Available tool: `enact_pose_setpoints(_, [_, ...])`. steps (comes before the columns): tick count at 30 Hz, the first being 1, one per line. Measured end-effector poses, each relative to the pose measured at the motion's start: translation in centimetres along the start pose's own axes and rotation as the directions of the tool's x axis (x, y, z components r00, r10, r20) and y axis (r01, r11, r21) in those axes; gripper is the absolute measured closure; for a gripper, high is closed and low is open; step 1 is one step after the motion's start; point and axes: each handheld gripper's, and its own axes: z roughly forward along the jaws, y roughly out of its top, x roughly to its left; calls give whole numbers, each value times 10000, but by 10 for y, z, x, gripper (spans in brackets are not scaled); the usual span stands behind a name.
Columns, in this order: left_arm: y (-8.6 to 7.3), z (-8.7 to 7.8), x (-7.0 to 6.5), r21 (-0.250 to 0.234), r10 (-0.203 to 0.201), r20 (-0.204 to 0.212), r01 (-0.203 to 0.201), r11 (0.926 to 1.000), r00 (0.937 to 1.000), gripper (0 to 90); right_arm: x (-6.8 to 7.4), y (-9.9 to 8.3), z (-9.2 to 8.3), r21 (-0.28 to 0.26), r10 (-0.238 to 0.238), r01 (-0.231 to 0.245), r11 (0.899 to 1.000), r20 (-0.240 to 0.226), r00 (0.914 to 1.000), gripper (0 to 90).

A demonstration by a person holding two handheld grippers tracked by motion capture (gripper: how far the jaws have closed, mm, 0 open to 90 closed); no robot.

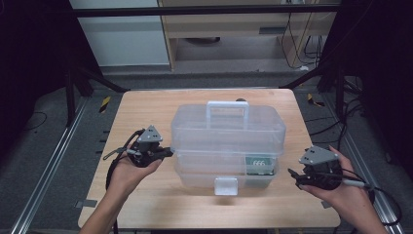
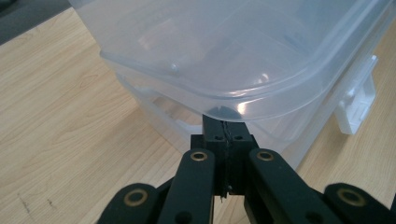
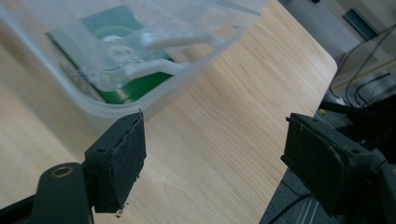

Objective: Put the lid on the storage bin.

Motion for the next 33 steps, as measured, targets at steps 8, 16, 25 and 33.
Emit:
enact_pose_setpoints(8, [-3, 2, -3, 154, 172, -44, -171, 9997, 9998, 900, -13, -11, 25, 163, 908, -917, 9956, 526, 9945, 231])
enact_pose_setpoints(16, [-6, 4, -3, 445, 395, -59, -392, 9982, 9992, 900, -21, -16, 47, 289, 1216, -1236, 9919, 622, 9906, 239])
enact_pose_setpoints(25, [-24, 0, 31, 786, 184, -1298, -82, 9969, 9914, 900, -39, -20, 74, 360, 1675, -1719, 9845, 1012, 9807, 229])
enact_pose_setpoints(33, [-54, 25, 81, 699, -903, -2681, 1128, 9912, 9591, 899, -57, -29, 115, 126, 2962, -3000, 9538, 1259, 9468, 225])
